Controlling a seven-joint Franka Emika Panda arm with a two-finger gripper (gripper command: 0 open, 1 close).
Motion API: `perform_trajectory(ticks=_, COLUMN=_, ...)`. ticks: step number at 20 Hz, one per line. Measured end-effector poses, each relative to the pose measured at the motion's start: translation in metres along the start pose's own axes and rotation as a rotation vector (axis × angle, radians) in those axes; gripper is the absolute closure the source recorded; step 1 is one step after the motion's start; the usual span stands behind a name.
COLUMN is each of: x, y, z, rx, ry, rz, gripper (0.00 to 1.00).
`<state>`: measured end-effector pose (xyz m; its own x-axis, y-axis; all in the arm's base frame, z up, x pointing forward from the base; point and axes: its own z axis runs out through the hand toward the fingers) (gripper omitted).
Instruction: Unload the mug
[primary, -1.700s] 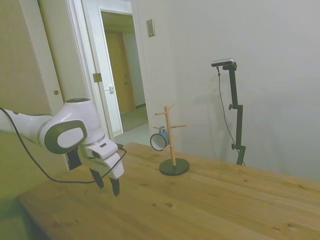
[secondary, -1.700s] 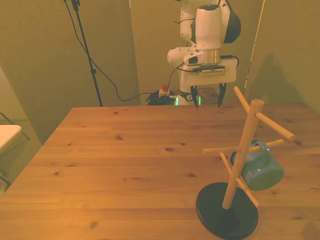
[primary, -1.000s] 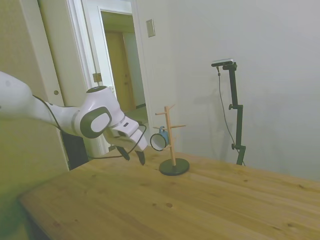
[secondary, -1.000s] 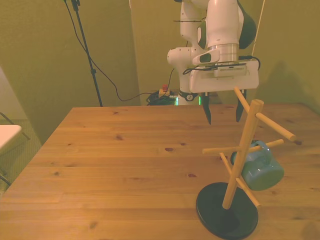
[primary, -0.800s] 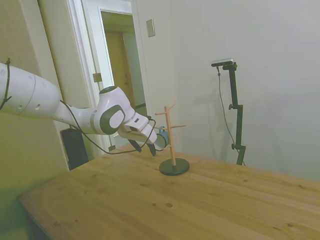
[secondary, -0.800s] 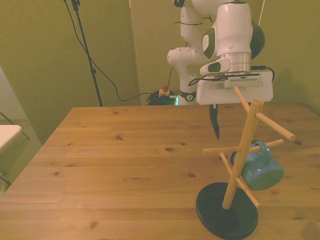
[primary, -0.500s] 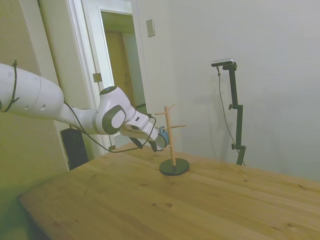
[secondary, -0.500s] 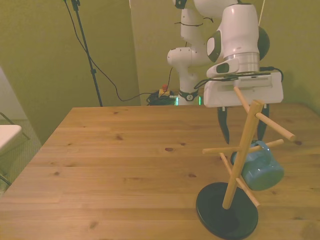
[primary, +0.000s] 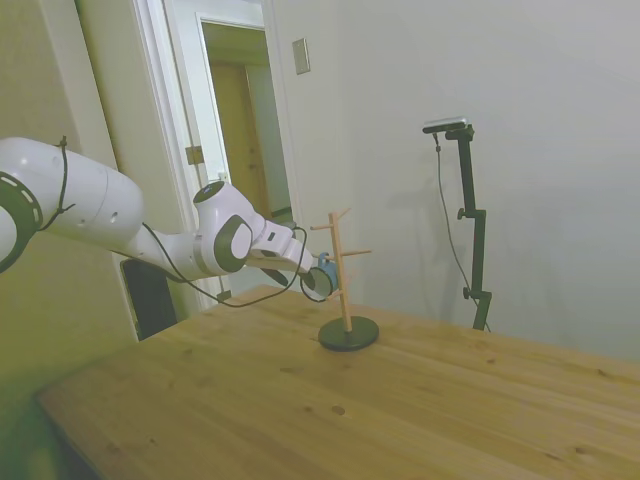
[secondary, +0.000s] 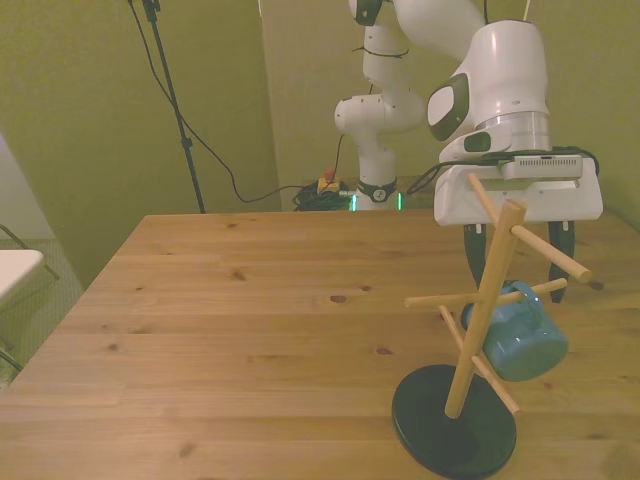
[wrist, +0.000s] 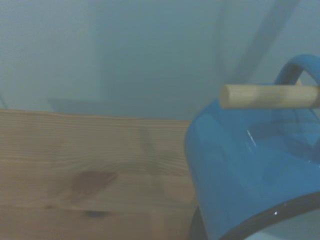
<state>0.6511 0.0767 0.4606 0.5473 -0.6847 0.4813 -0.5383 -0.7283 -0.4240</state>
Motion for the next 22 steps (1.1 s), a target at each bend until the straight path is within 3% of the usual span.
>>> perform_trajectory(ticks=8, x=-0.009, y=-0.019, z=0.036, rx=0.039, ry=0.071, rz=-0.014, gripper=0.00)
perform_trajectory(ticks=9, x=-0.010, y=-0.021, z=0.040, rx=0.037, ry=0.077, rz=-0.016, gripper=1.00)
perform_trajectory(ticks=22, x=-0.012, y=-0.026, z=0.044, rx=0.064, ry=0.111, rz=-0.030, gripper=1.00)
